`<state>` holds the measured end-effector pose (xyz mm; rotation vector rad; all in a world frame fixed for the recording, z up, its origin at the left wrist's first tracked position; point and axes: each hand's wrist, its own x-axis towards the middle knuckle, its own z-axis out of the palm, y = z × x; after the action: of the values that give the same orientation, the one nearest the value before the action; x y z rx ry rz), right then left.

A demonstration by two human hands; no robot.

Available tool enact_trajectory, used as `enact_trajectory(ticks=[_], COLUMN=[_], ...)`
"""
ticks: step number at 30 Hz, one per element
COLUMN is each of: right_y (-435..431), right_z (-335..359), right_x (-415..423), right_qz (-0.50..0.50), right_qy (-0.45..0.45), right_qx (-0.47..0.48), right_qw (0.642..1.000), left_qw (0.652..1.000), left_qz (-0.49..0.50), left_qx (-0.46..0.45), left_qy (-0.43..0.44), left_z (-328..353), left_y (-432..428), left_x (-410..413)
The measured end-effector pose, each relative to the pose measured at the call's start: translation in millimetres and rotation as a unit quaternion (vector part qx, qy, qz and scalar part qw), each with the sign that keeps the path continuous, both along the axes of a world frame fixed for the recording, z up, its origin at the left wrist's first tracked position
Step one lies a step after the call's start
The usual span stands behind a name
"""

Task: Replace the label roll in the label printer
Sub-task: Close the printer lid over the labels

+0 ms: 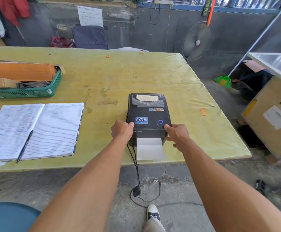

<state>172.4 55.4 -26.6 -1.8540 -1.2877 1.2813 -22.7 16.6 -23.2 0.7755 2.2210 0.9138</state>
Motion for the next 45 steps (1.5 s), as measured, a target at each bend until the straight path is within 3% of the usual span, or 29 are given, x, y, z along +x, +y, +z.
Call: enact_trajectory(ticks=[45], right_y=[-6.9], right_z=[10.5], right_x=[-2.4], right_qz=[-0.008], right_qy=[0.005], right_qx=[-0.027], right_qw=[1.000], left_qw=[1.000], left_qz=[-0.002], left_qx=[0.016], left_qy=[-0.008], left_z=[4.7], left_y=[-5.7], left_x=[2.9])
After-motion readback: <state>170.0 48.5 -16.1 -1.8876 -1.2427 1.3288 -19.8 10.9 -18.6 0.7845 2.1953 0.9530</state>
